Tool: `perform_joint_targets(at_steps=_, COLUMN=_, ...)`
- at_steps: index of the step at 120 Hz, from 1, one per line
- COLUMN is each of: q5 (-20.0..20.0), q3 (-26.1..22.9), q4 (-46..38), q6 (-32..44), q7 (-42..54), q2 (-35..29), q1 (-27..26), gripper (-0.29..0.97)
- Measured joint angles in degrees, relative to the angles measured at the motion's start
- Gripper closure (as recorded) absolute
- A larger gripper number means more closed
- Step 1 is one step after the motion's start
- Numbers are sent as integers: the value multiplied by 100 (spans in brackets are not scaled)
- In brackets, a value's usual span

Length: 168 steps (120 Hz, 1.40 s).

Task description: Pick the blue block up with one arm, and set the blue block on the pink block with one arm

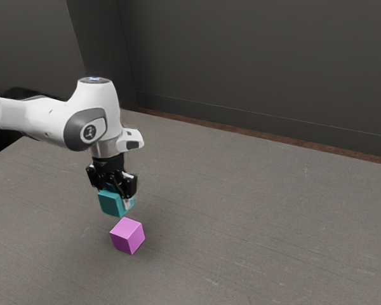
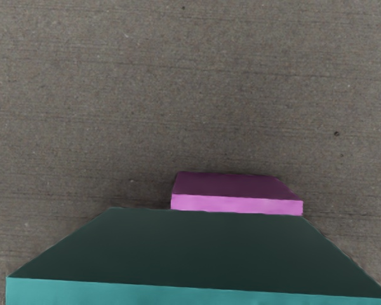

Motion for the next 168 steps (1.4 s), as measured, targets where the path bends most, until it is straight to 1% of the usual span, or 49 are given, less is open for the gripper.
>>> perform_joint_targets(at_steps=30, q5=51, q3=-52, q4=-100, q6=7, q7=37, q2=9, q1=196, gripper=29)
perform_joint_targets(at_steps=45, q5=33, q3=-29, q4=-47, q6=8, q7=44, q2=131, q1=220, gripper=29)
perform_joint_targets(at_steps=55, q5=7, q3=-33, q4=36, q6=9, q7=47, q2=272, q1=115, gripper=29)
perform_joint_targets(at_steps=73, q5=-26, q3=-33, q4=41, q6=10, q7=43, q2=401, q1=-328, gripper=29)
perform_joint_targets(at_steps=93, q5=-63, q3=10, q4=-45, q6=9, q7=30, q2=400, q1=-252, gripper=28)
perform_joint_targets(at_steps=100, q5=-53, q3=-16, q4=-24, q6=9, q7=29, q2=428, q1=-229, gripper=24)
perform_joint_targets(at_steps=117, q5=-33, q3=-30, q4=3, q6=8, q7=26, q2=466, q1=-387, gripper=13)
perform_joint_targets(at_steps=138, q5=-23, q3=-15, q4=65, q6=-2, q7=25, q2=466, q1=-369, gripper=6)
perform_joint_targets(at_steps=150, q5=12, q3=6, q4=306, q6=-105, q7=25, q2=465, q1=-371, gripper=4)
perform_joint_targets(at_steps=168, q5=338, q3=38, q4=1386, q6=-790, q7=-7, q2=449, q1=-336, gripper=2)
